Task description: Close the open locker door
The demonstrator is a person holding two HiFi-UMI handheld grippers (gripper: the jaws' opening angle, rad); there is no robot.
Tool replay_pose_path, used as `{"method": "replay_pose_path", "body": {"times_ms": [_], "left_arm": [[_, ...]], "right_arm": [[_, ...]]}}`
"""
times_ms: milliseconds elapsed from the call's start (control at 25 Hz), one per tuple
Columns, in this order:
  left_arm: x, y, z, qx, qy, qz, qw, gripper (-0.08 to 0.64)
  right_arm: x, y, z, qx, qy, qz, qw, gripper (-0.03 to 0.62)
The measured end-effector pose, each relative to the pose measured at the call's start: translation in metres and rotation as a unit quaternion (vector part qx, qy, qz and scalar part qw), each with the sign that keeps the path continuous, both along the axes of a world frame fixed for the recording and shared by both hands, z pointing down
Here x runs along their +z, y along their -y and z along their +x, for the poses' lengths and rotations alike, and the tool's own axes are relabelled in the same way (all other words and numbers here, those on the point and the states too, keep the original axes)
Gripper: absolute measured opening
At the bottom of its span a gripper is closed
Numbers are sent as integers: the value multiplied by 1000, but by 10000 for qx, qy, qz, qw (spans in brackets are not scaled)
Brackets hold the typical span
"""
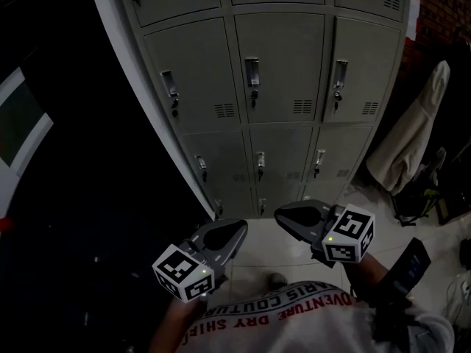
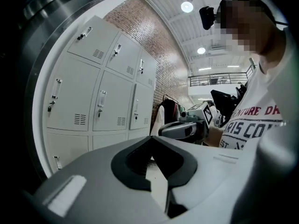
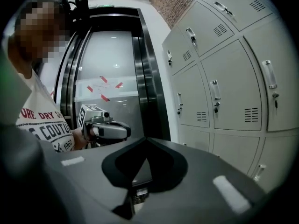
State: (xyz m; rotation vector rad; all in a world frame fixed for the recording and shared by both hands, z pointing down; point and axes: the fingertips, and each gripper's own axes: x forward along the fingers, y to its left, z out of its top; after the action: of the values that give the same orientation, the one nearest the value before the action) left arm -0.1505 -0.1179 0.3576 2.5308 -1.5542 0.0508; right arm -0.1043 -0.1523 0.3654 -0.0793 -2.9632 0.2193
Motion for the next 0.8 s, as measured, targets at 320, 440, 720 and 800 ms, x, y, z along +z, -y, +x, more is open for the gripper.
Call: {"method": "replay_pose_path", "body": {"times_ms": [320, 440, 720, 800], "left_arm": [[-9, -77, 53, 525, -14, 66, 9986, 5], [-11, -101, 70, 682, -35, 11, 9977, 5], [-1, -138, 97, 861, 72, -25, 9963, 5], [-3, -142, 103, 884, 54, -18, 9961, 5]], "right_arm": [[15, -109, 37, 85, -94, -239, 9996, -5], [11, -136, 49, 188, -81, -294, 9994, -5], [11, -182, 75, 201, -94, -235, 9995, -5], [13, -189, 80, 195, -150, -262, 9994, -5]]}}
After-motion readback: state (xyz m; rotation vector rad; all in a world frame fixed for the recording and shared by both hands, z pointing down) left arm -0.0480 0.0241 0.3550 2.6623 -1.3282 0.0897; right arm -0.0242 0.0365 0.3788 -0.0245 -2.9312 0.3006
